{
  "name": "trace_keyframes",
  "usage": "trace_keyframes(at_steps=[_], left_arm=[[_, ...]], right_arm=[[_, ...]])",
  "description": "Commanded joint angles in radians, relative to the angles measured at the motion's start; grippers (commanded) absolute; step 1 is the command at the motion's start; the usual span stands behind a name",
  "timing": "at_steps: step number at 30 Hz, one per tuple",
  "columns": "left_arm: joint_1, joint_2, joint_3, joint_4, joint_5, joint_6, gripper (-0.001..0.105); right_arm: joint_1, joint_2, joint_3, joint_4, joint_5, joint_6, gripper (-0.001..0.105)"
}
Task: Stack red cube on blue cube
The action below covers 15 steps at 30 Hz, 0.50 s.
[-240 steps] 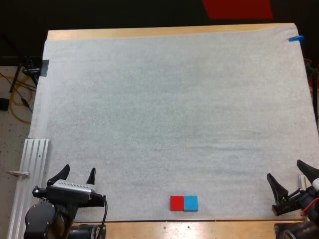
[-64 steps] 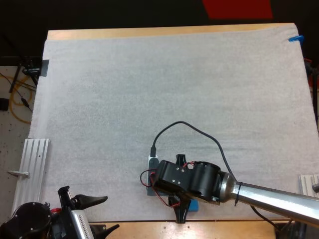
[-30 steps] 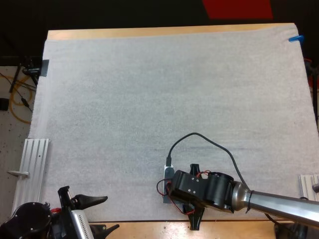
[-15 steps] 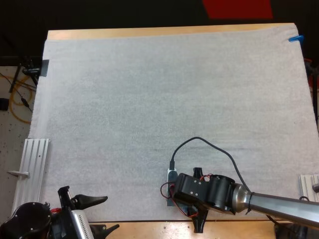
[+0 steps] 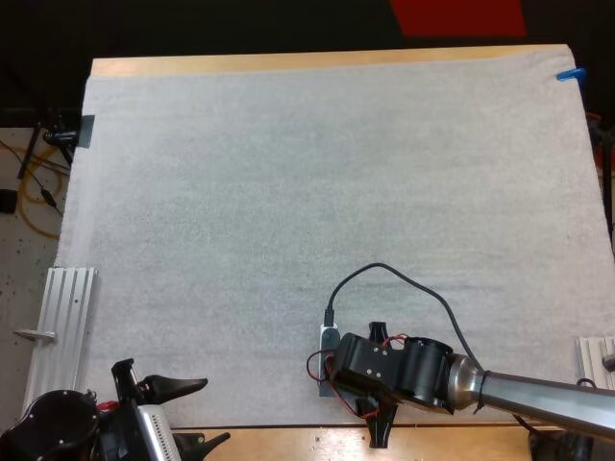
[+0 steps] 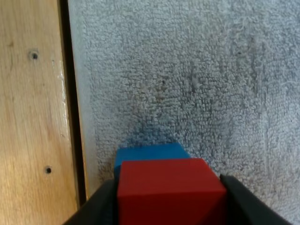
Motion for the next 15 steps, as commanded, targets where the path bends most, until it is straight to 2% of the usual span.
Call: trace_keyframes(at_steps=[1, 12, 14, 15], left_arm=[[-0.004, 0.003, -0.006, 0.003, -0.01, 0.007, 0.062], [-0.004, 0.003, -0.006, 0.003, -0.01, 0.007, 0.062], [-0.004, 0.003, -0.006, 0.003, -0.01, 0.007, 0.062], [-0.004, 0.003, -0.006, 0.003, -0.01, 0.007, 0.062]], right_arm=[[0.0, -0.011, -0.002, -0.005, -0.017, -0.01, 0.038], [0.0, -0.011, -0.002, 0.022, -0.026, -0.016, 0.038], [0.0, -0.011, -0.002, 0.021, -0.026, -0.016, 0.041], [0.0, -0.011, -0.002, 0.021, -0.026, -0.016, 0.047]])
